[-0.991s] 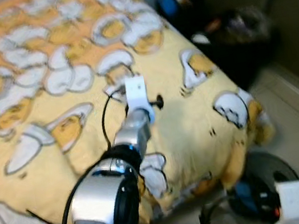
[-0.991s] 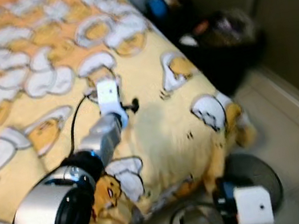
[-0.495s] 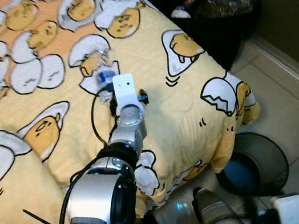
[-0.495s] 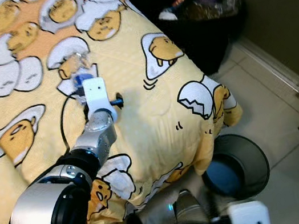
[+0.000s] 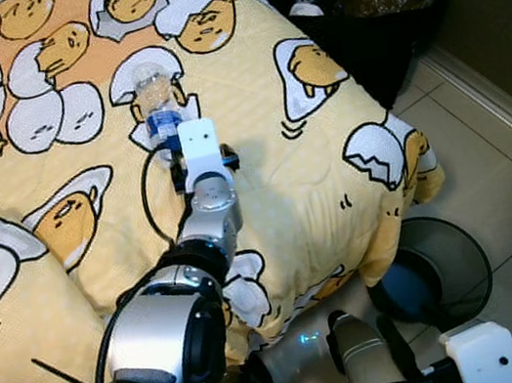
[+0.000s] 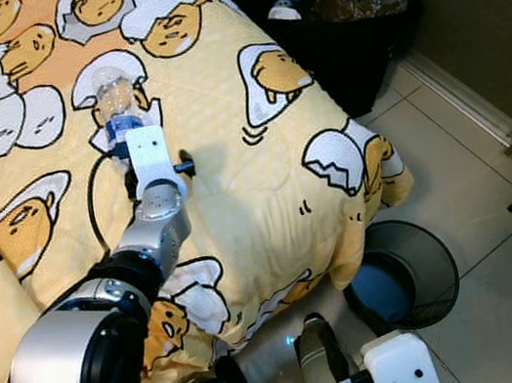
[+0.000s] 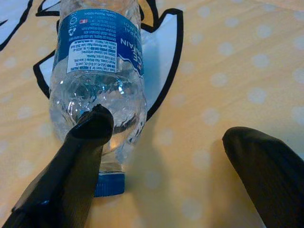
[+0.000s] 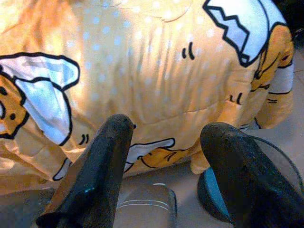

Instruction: Clean up the room

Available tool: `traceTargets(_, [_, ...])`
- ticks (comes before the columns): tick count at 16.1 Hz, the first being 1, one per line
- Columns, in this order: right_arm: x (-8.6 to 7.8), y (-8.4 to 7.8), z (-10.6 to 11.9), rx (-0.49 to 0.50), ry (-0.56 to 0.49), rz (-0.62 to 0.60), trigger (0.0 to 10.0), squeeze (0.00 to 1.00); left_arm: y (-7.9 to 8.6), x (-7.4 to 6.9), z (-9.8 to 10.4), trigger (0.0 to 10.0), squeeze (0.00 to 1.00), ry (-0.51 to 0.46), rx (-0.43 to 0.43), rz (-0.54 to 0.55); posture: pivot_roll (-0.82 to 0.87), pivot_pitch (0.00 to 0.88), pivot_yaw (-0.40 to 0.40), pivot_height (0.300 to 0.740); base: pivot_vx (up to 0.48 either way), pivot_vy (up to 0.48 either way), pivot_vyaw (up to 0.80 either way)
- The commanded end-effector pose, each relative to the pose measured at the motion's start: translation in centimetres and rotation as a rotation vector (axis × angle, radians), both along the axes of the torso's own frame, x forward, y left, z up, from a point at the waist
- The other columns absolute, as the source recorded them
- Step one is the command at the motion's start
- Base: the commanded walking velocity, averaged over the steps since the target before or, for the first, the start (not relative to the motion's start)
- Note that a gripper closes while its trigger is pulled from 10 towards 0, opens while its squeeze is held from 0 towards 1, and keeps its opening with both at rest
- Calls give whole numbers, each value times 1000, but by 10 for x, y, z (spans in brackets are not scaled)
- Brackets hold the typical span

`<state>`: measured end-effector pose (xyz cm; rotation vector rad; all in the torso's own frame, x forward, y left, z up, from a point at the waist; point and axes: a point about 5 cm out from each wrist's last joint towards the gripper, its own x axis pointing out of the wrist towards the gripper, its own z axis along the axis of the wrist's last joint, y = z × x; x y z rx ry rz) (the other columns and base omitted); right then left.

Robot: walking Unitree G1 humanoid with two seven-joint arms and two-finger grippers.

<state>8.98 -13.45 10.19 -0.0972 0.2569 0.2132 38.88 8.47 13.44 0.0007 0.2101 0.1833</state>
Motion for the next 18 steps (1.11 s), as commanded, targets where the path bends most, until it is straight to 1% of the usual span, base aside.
traceTargets(1, [-6,3,-4,12,41,8,10000,0,1,-6,-15,10000,0,67,-18,16,-480,326,132,725,0,0,0])
traceTargets(2, [-5,4,-5,16,45,5,10000,0,-13,-9,-15,10000,0,52,-20,-32,-476,321,138,725,0,0,0])
traceTargets(3, [-4,5,-6,24,43,2,10000,0,-23,-10,-13,10000,0,21,-10,-70,-472,319,140,725,0,0,0])
traceTargets(4, [-3,5,-6,28,41,2,10000,0,-25,-10,-11,10000,0,10,-11,-80,-470,316,142,725,0,0,0])
traceTargets(5, [-3,6,-7,27,40,8,10000,0,-27,-6,2,10000,0,-55,1,-95,-468,312,144,725,0,0,0])
traceTargets(6, [-2,6,-7,27,40,8,10000,0,-27,-5,5,10000,0,-70,3,-96,-468,312,144,725,0,0,0])
traceTargets(7, [-1,4,-8,24,39,6,10000,0,-27,-2,15,10000,0,-108,-4,-104,-466,305,146,725,0,0,0])
traceTargets(10, [0,5,-9,24,39,5,10000,0,-27,4,32,10000,0,-163,-39,-116,-464,297,149,725,0,0,0])
traceTargets(11, [0,5,-10,25,39,6,10000,0,-29,5,41,10000,0,-197,-47,-126,-463,293,149,725,0,0,0])
traceTargets(12, [1,5,-12,27,42,7,10000,0,-32,8,59,10000,0,-258,-54,-149,-456,287,152,725,0,0,0])
traceTargets(13, [1,5,-12,27,43,6,10000,0,-33,8,62,10000,0,-271,-56,-153,-456,287,152,725,0,0,0])
traceTargets(14, [1,6,-13,29,43,9,10000,0,-32,10,74,10000,0,-315,-47,-158,-449,278,155,725,0,0,0])
traceTargets(15, [2,6,-14,29,43,9,10000,0,-28,12,80,10000,0,-345,-14,-150,-447,272,156,725,0,0,0])
traceTargets(16, [3,6,-15,30,43,9,10000,0,-24,13,80,10000,0,-349,17,-140,-445,269,156,725,0,0,0])
traceTargets(17, [3,6,-15,30,43,10,10000,0,-17,15,72,10000,0,-313,50,-125,-448,270,154,725,0,0,0])
traceTargets(18, [3,6,-15,30,43,12,10000,0,-6,16,60,10000,0,-266,121,-102,-453,272,151,725,0,0,0])
